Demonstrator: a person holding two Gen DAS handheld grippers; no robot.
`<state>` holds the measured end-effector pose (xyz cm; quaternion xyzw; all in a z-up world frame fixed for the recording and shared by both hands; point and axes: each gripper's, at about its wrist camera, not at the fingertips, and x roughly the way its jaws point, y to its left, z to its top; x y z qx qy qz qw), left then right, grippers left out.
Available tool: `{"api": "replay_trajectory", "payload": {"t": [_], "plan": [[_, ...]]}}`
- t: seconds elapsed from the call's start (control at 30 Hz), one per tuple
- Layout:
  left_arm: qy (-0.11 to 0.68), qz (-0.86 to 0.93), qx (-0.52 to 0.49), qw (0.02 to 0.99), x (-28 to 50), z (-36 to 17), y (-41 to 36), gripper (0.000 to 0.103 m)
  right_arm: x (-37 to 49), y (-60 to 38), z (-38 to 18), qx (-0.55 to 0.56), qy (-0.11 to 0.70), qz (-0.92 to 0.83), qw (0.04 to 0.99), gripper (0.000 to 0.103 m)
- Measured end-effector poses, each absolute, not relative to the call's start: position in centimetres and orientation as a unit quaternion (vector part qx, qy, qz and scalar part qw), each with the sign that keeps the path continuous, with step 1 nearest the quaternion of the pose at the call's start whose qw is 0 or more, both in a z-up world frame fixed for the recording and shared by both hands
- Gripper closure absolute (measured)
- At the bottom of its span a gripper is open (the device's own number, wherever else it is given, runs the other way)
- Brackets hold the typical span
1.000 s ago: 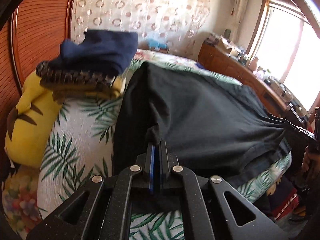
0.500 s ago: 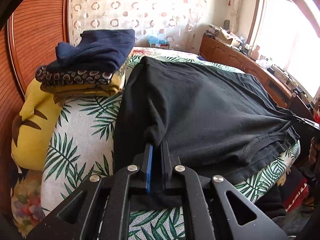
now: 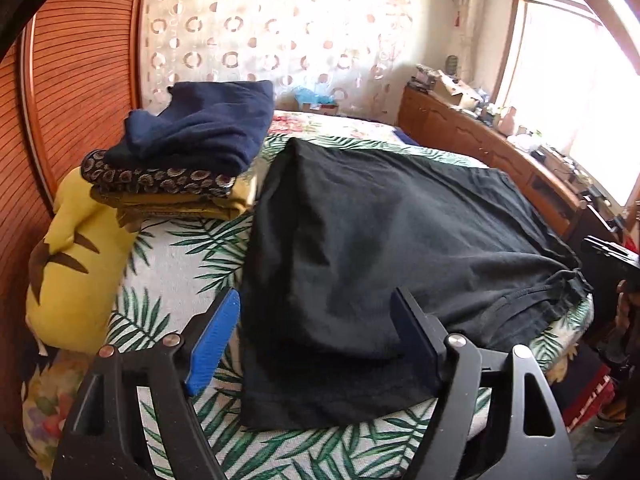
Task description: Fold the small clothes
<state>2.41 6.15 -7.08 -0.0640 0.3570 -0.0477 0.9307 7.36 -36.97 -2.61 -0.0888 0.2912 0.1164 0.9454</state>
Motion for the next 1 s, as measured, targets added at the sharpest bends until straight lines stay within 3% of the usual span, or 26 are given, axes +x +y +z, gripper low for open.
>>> {"api": "replay_trajectory", "payload": {"t": [0.4, 0.63, 1.0], "plan": [[0.372, -0.025, -0.061, 0.926, 2.6, -8.1, 6.4, 0.025, 8.8, -32.8, -3.9, -0.097, 0.288, 0.165, 0.938, 0.056], [0.375, -0.015, -0.049, 0.925, 2.1, -8.2, 6.6, 0.025, 9.9, -29.0, -5.3, -0.099, 0.294, 0.224, 0.924, 0.037], [0.386, -0.009, -0.063, 0.92, 1.9, -9.6, 7.9, 0.025, 12.2, -24.2, -8.8, -0.145, 0.333, 0.243, 0.899, 0.036]]}}
